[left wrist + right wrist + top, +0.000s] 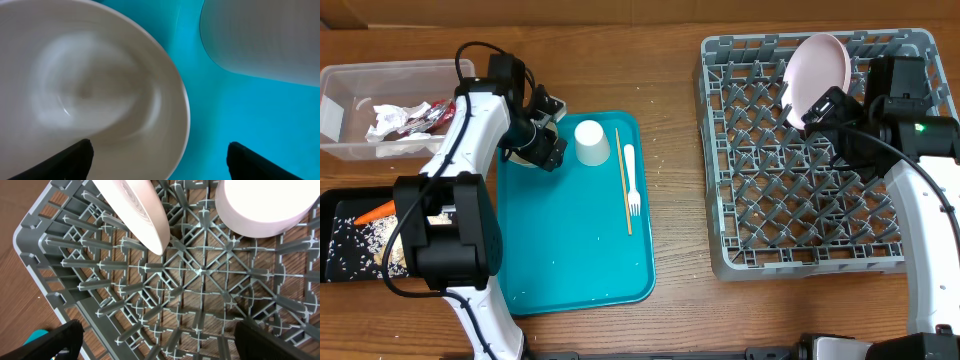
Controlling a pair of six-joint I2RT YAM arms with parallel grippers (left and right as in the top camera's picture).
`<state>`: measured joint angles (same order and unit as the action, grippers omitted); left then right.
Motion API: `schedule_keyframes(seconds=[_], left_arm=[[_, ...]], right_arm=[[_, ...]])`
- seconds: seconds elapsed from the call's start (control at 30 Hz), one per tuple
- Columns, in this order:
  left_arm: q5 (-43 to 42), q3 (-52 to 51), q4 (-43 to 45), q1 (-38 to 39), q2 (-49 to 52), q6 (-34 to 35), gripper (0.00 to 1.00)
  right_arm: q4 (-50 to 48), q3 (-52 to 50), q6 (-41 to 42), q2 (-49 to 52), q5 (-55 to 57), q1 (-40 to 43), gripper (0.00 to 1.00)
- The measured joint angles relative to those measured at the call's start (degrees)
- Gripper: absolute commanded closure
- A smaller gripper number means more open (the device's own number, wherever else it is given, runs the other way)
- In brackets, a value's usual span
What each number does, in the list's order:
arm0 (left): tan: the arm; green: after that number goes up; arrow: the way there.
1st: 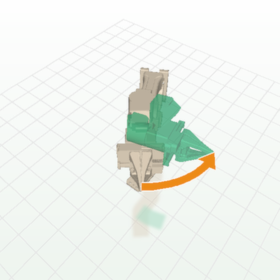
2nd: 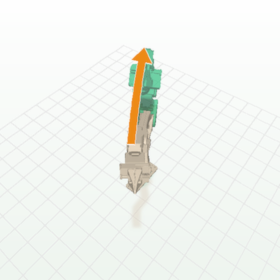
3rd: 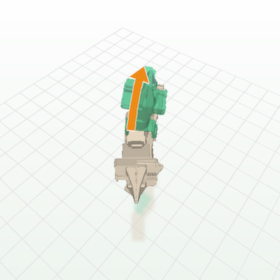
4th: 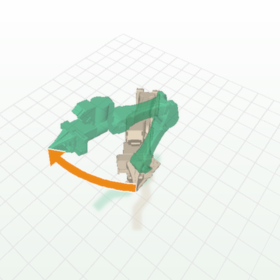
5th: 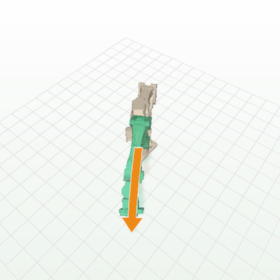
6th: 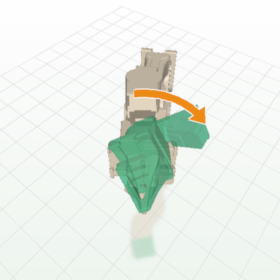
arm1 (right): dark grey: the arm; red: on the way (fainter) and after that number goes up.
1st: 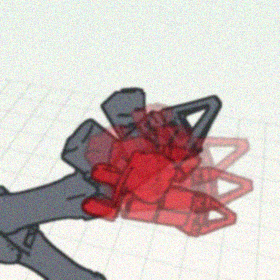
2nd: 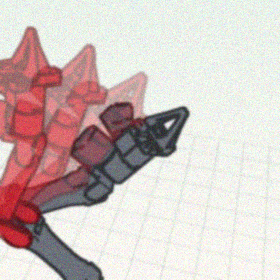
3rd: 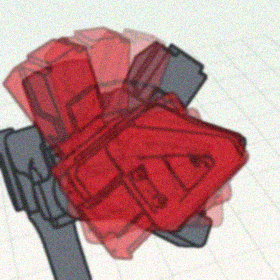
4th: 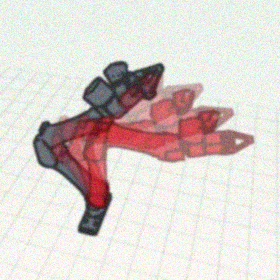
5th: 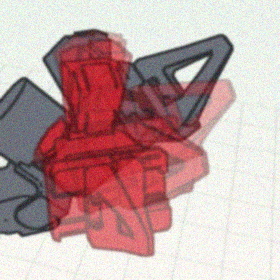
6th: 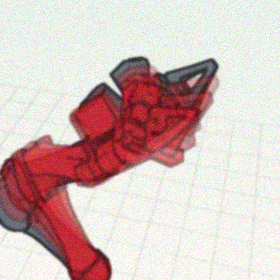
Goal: Sort waste into correct bins and load items into the dishwasher rack
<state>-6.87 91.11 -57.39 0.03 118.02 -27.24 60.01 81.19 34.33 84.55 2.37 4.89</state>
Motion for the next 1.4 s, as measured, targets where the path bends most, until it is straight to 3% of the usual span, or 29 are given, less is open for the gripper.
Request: schedule_keyframes(seconds=[0.4, 0.57, 0.87, 1.03, 1.23, 1.4], left_arm=[[1.99, -3.41, 5.4, 0.0, 0.0, 0.0, 0.29], [2.62, -4.63, 6.23, 0.0, 0.0, -0.26, 0.44], [2.78, -4.63, 6.84, 0.26, 0.0, 0.07, 0.56], [2.89, -4.63, 6.82, 1.57, 0.0, 0.09, 0.7], [2.89, -4.63, 5.31, 2.99, 0.0, 0.7, 0.78], [2.78, -4.61, 2.01, 2.99, 0.0, 4.37, 0.91]], right_arm=[[0.02, 0.0, 0.02, 0.0, 0.0, 0.0, 0.0], [0.0, 0.0, 0.02, 0.0, 0.0, 0.0, 0.0], [0.04, 0.0, 0.0, 0.0, -0.02, 0.0, 0.0], [0.02, 0.0, 0.02, 0.0, 0.0, 0.0, 0.0], [0.04, 0.0, 0.0, 0.0, 0.0, 0.0, 0.0], [0.0, 0.0, 0.0, 0.0, -0.02, 0.0, 0.0]])
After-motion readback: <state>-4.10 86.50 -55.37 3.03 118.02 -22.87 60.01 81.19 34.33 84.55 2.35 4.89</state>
